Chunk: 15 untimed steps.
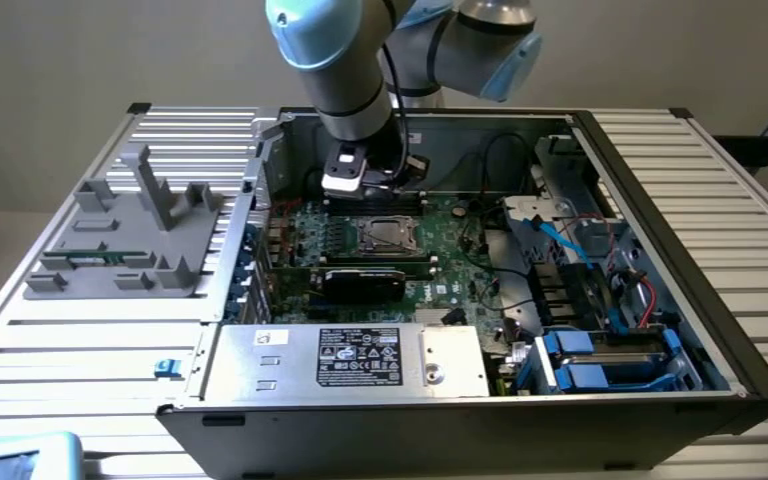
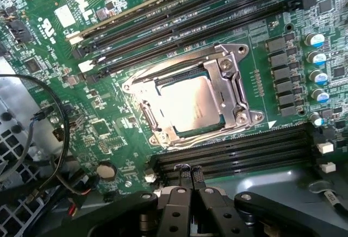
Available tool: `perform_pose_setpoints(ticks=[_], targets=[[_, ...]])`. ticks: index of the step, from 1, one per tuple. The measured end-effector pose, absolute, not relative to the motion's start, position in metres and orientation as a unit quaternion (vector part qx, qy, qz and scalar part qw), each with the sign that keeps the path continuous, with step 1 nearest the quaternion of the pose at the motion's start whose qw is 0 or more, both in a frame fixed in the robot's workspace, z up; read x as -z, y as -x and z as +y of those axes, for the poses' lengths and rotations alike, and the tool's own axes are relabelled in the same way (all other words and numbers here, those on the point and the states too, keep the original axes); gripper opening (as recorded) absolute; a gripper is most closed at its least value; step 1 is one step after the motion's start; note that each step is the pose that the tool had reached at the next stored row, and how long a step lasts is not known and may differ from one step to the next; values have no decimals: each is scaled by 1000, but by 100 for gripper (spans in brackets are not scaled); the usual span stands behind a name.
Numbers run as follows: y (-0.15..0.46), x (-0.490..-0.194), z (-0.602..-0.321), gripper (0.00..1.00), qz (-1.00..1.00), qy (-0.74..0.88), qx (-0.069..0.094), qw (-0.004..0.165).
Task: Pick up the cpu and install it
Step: 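Install the first cpu locking lever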
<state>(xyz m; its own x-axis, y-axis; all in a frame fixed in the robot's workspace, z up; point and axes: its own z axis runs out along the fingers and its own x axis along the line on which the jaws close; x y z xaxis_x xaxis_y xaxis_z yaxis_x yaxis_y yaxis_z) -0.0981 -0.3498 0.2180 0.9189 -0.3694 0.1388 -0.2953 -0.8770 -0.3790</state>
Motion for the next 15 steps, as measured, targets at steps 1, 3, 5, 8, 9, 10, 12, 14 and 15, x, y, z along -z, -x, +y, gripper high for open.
perform_pose_setpoints(ticks=[1, 3, 5, 8, 9, 10, 12, 14, 15], targets=[[98, -218, -350, 11, 173, 964, 100, 174], [99, -218, -350, 11, 174, 967, 92, 165], [99, -218, -350, 11, 174, 969, 86, 155], [99, -220, -350, 11, 174, 970, 83, 146], [99, -222, -350, 11, 174, 971, 83, 143], [99, -223, -350, 11, 174, 971, 83, 141], [99, -227, -350, 11, 174, 972, 83, 137], [99, -231, -350, 11, 174, 972, 82, 133], [99, -233, -350, 11, 174, 973, 82, 131]])
